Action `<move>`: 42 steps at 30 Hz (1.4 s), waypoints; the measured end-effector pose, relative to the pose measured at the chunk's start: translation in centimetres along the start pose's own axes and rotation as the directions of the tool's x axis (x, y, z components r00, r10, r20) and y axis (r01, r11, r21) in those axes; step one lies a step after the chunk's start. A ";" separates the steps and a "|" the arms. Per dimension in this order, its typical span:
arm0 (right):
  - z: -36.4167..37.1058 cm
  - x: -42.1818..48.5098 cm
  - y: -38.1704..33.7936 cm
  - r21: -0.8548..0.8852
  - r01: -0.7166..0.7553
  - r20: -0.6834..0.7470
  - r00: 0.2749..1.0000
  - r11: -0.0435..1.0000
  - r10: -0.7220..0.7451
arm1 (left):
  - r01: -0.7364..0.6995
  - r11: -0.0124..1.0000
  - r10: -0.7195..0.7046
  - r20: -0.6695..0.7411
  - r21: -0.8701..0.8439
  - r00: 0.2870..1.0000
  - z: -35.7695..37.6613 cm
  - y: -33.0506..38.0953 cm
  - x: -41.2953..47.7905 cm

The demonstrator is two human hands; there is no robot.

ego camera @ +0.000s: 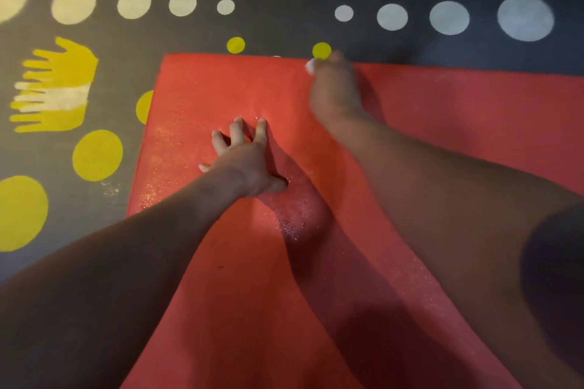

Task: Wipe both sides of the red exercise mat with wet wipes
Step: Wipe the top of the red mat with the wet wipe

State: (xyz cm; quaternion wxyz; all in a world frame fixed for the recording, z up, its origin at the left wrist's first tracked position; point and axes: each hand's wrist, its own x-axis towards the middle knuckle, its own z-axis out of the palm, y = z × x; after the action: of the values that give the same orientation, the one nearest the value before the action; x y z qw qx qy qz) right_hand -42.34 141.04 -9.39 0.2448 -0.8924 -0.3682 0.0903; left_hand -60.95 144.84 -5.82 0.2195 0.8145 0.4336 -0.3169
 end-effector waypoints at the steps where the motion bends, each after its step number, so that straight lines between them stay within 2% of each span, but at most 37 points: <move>1: 0.9 -1.0 -1.2 -0.014 0.166 0.103 0.981 0.986 -0.163 | -0.002 1.000 0.002 -0.002 0.002 1.000 -0.1 0.0 -0.1; 3: 1.5 -2.5 -1.8 -0.060 0.419 0.249 0.885 0.906 -0.393 | -0.008 1.000 0.008 -0.006 0.009 1.000 0.0 -0.1 -0.2; 4: 1.3 -2.2 -1.5 -0.075 0.480 0.282 0.851 0.874 -0.443 | -0.008 1.000 0.009 -0.007 0.009 1.000 0.0 -0.1 -0.2; 5: 1.0 -1.4 -1.0 -0.106 0.492 0.291 0.846 0.864 -0.447 | -0.007 1.000 0.007 -0.005 0.005 1.000 0.1 -0.1 -0.2; 6: 0.6 -0.6 -0.6 -0.133 0.430 0.239 0.889 0.893 -0.392 | -0.004 1.000 0.004 -0.003 0.000 1.000 0.1 -0.1 -0.3; 8: 0.0 1.1 0.5 -0.128 0.146 0.055 0.989 0.981 -0.140 | -0.001 1.000 0.001 0.002 -0.007 1.000 0.0 -0.1 -0.2; 9: 0.0 1.5 0.4 -0.144 0.044 0.024 0.999 0.989 -0.041 | 0.000 1.000 0.000 0.004 -0.010 1.000 -0.1 0.0 -0.2; 10: 0.2 1.5 -0.1 -0.154 0.023 0.033 0.999 0.988 -0.018 | -0.001 1.000 0.001 0.005 -0.015 1.000 -0.1 0.0 -0.2; 11: 0.3 1.1 -1.1 -0.157 0.056 0.073 0.996 0.986 -0.045 | -0.002 1.000 0.002 0.005 -0.019 1.000 -0.2 0.0 -0.1; 13: 1.1 -0.2 -3.1 -0.138 0.261 0.210 0.950 0.955 -0.230 | -0.006 1.000 0.006 -0.001 -0.022 1.000 -0.1 0.0 -0.2; 15: 1.6 -1.0 -4.0 -0.118 0.512 0.329 0.829 0.851 -0.453 | -0.009 1.000 0.009 -0.007 -0.028 1.000 0.0 -0.1 -0.3; 16: 1.6 -0.5 -3.7 -0.110 0.565 0.338 0.795 0.818 -0.503 | -0.009 0.999 0.009 -0.008 -0.034 1.000 0.1 -0.2 -0.3; 17: 1.4 0.2 -3.2 -0.134 0.569 0.317 0.800 0.811 -0.509 | -0.009 0.999 0.009 -0.006 -0.039 1.000 0.1 -0.3 -0.4; 19: 0.8 2.0 -1.5 -0.216 0.350 0.156 0.934 0.912 -0.321 | -0.009 0.999 0.009 -0.001 -0.041 1.000 0.1 -0.3 -0.3; 20: 0.7 2.6 -0.5 -0.238 0.209 0.060 0.978 0.949 -0.200 | -0.008 0.999 0.008 -0.001 -0.038 1.000 0.1 -0.3 -0.2; 21: 0.4 2.4 -0.3 -0.192 0.111 0.028 0.994 0.975 -0.108 | -0.007 0.999 0.007 -0.001 -0.034 1.000 0.1 -0.2 -0.2; 22: 0.4 1.7 -0.5 -0.163 0.166 0.084 0.985 0.972 -0.154 | -0.006 0.999 0.006 -0.002 -0.032 1.000 0.1 -0.1 -0.2; 24: 0.2 -0.7 -1.1 -0.109 0.407 0.241 0.896 0.907 -0.373 | -0.003 1.000 0.003 -0.002 -0.029 1.000 0.2 0.0 -0.2; 26: -0.4 -2.8 -0.1 -0.007 0.544 0.343 0.789 0.839 -0.509 | 0.000 1.000 -0.001 -0.004 -0.019 1.000 0.3 0.0 -0.2; 27: -0.8 -2.9 0.9 -0.006 0.567 0.342 0.775 0.824 -0.531 | 0.001 1.000 -0.001 -0.007 -0.013 1.000 0.3 -0.1 -0.2; 29: -1.8 -2.0 3.2 -0.097 0.489 0.256 0.854 0.867 -0.453 | -0.005 1.000 0.005 -0.009 -0.004 1.000 0.4 -0.2 0.0; 31: -2.8 -1.1 5.3 -0.118 0.212 0.096 0.975 0.970 -0.202 | -0.013 1.000 0.013 -0.014 0.013 1.000 0.5 -0.3 0.2; 33: -2.9 -2.0 6.1 -0.122 0.130 0.002 0.991 0.984 -0.131 | -0.018 0.999 0.019 -0.023 0.034 1.000 0.6 -0.3 0.4; 34: -2.6 -3.1 5.5 -0.094 0.170 0.004 0.985 0.981 -0.170 | -0.019 0.999 0.020 -0.029 0.043 0.999 0.7 -0.3 0.5; 36: -1.6 -5.9 3.9 -0.016 0.363 0.096 0.928 0.932 -0.360 | -0.017 0.997 0.020 -0.040 0.071 0.999 0.8 -0.3 0.5; 38: -1.1 -8.9 3.0 0.047 0.575 0.222 0.791 0.817 -0.570 | -0.021 0.994 0.027 -0.053 0.110 0.998 0.9 -0.4 0.7; 40: -1.8 -9.7 3.4 0.037 0.691 0.342 0.671 0.722 -0.659 | -0.037 0.987 0.048 -0.071 0.158 0.996 1.1 -0.6 1.1; 41: -2.2 -9.3 3.8 0.010 0.701 0.357 0.664 0.714 -0.657 | -0.042 0.985 0.056 -0.079 0.169 0.995 1.2 -0.7 1.2; 42: -2.4 -8.5 4.3 -0.040 0.661 0.339 0.714 0.749 -0.613 | -0.043 0.984 0.058 -0.084 0.173 0.995 1.2 -0.8 1.3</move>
State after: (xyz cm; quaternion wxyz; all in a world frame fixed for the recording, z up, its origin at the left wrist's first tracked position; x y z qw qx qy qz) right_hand -44.90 131.55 -9.65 0.1295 -0.7014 -0.6926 0.1071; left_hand -61.44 145.22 -7.61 0.1374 0.8542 0.3934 -0.3109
